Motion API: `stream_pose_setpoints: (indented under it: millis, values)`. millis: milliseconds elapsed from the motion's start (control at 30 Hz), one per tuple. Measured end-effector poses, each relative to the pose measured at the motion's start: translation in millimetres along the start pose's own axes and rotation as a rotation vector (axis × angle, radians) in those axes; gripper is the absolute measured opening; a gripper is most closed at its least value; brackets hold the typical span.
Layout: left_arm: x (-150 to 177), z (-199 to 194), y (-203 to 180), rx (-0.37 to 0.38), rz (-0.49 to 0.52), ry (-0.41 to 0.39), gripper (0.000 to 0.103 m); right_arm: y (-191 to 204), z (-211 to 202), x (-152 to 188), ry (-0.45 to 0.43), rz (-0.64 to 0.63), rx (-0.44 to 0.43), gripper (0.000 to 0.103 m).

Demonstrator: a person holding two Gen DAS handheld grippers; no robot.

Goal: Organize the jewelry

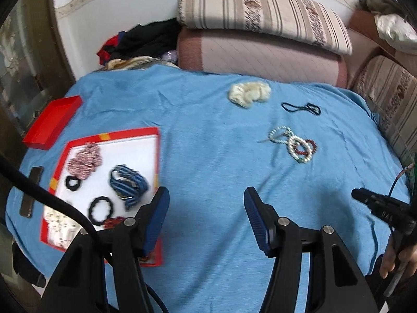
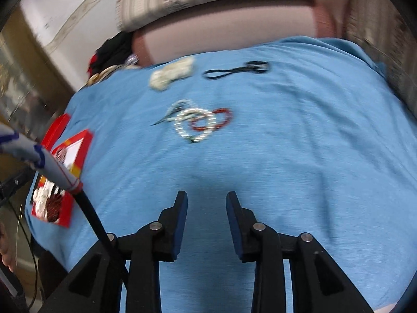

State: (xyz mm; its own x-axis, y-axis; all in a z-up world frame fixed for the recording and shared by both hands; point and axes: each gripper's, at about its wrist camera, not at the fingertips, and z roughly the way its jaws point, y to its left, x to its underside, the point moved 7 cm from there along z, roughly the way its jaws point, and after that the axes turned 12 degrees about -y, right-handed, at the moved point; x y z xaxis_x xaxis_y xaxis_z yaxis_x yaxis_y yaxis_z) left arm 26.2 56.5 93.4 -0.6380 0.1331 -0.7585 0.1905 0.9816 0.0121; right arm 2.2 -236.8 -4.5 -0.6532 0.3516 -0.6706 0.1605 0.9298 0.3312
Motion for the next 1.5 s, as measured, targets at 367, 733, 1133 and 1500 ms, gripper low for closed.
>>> stream_pose_setpoints:
  millis: [367,733,1133,1500]
  values:
    - [14.0,70.3,-48.9,0.106,-0.030,0.112,0.058,-21.5,28.9,-6.8,0.015,0.051,0.008,0.035]
    - [-22.8,178.6,-92.3,0.183,0.050,0.133,0.058,-23.7,75.7,-31.2,0.020,0.081,-0.028,0.038]
    - [-28.6,239.6,-156.7,0.348,0.232,0.188,0.038,-25.5,98.4,-38.8,0.028,0.123,-0.039,0.038]
    - [-20.7,232.3,-40.6,0.121,0.006,0.234,0.003,10.5,122.1,-45.1,0.045,0.065,-0.095,0.042]
